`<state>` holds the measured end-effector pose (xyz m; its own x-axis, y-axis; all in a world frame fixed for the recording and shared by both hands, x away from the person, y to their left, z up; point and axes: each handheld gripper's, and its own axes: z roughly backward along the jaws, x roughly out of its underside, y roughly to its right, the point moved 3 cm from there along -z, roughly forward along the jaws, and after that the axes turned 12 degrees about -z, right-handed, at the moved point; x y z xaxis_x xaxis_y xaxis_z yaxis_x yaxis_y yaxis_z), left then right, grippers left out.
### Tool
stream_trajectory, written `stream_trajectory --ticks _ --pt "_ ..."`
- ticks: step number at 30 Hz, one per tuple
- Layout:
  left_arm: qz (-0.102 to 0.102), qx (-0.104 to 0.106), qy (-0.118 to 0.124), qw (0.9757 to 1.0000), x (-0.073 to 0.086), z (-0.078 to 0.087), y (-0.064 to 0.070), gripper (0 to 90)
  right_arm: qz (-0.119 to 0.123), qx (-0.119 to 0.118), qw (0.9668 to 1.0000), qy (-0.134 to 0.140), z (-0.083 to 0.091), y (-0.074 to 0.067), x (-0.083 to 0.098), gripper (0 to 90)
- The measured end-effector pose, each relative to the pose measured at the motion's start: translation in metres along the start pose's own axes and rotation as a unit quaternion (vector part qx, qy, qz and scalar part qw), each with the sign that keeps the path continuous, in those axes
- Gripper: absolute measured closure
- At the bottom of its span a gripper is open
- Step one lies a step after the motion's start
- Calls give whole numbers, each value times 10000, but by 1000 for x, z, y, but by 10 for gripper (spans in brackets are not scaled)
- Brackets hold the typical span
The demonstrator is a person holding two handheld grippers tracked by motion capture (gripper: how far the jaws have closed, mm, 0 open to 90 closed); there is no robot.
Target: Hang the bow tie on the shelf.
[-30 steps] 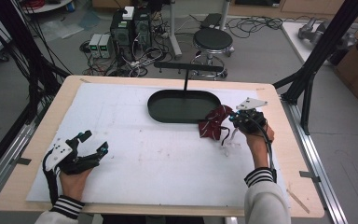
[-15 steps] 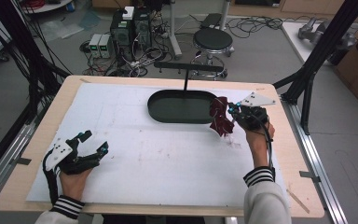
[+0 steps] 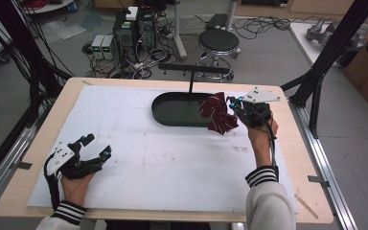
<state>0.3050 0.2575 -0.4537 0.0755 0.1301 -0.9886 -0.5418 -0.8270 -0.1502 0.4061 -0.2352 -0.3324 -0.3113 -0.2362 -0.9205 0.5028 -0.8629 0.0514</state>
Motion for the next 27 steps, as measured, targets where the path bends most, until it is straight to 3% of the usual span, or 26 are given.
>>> stream_trajectory --ticks 1,7,27 --pt "3 -1 -1 10000 0 0 0 175 82 8 9999 90 -2 0 -4 886" --pt "15 4 5 10000 0 0 0 176 23 -42 9998 180 -9 -3 -13 886" --pt "24 5 -31 10000 0 0 -1 176 164 -297 9991 264 -53 -20 -45 886"
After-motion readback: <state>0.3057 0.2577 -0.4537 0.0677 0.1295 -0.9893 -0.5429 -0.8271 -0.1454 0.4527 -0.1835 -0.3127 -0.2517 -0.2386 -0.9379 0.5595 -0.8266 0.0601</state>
